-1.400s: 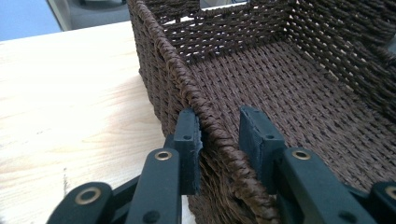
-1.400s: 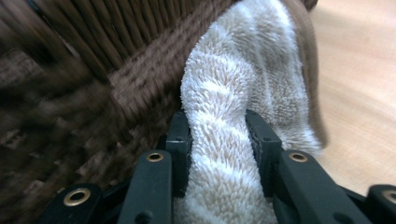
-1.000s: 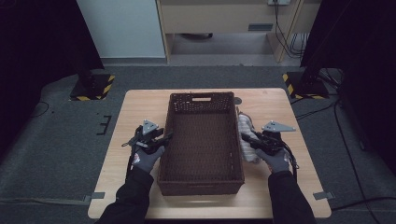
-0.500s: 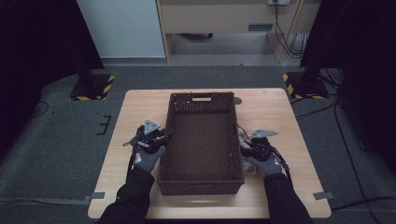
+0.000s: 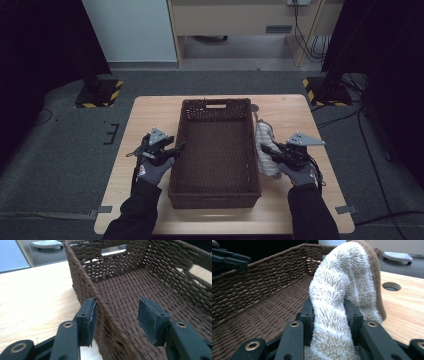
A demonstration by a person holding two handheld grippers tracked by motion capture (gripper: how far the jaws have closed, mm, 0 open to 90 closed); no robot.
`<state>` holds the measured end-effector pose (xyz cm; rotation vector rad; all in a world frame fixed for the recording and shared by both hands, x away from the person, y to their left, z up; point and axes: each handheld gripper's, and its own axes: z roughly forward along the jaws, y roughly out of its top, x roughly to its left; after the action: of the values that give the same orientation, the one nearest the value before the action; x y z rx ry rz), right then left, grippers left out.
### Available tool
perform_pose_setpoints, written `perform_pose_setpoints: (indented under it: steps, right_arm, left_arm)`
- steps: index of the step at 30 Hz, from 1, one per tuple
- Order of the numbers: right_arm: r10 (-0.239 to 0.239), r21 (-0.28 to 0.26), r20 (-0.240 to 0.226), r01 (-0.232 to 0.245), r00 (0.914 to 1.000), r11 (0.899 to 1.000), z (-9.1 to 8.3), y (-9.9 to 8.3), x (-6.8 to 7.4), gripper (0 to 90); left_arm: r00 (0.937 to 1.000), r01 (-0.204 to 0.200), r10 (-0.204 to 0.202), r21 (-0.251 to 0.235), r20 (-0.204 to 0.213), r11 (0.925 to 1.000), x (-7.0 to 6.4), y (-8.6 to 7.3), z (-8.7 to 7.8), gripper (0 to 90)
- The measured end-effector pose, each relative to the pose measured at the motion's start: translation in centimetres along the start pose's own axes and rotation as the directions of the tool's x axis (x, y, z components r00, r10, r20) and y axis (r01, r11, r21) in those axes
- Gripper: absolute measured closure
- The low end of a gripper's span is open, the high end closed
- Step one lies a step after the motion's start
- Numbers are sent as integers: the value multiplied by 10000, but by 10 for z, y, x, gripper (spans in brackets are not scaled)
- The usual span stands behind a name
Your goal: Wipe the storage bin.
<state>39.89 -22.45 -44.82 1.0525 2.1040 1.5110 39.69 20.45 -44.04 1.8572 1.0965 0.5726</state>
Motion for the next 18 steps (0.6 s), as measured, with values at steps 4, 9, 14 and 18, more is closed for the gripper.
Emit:
perform_pose_setpoints:
  steps: [4, 9, 14, 18]
  right_arm:
    - [-222, 608, 40, 219, 9997, 9979, 5, -8, 7, 670]
    - [-103, 1500, 82, 90, 9999, 9886, 16, -25, 8, 671]
    - [-322, 3035, 111, 273, 9994, 9525, 37, -48, 11, 670]
    - [-124, 2994, 119, 82, 9999, 9541, 37, -45, 10, 669]
  left_arm:
    - [9999, -115, 113, 268, 69, 9996, -3, -11, -6, 510]
    - [9995, -38, 26, 408, 308, 9992, -5, -20, -11, 518]
    - [9998, -118, 108, 541, 192, 9985, -11, -23, -9, 551]
    - [9996, 87, -100, 487, 248, 9988, -10, -24, -8, 565]
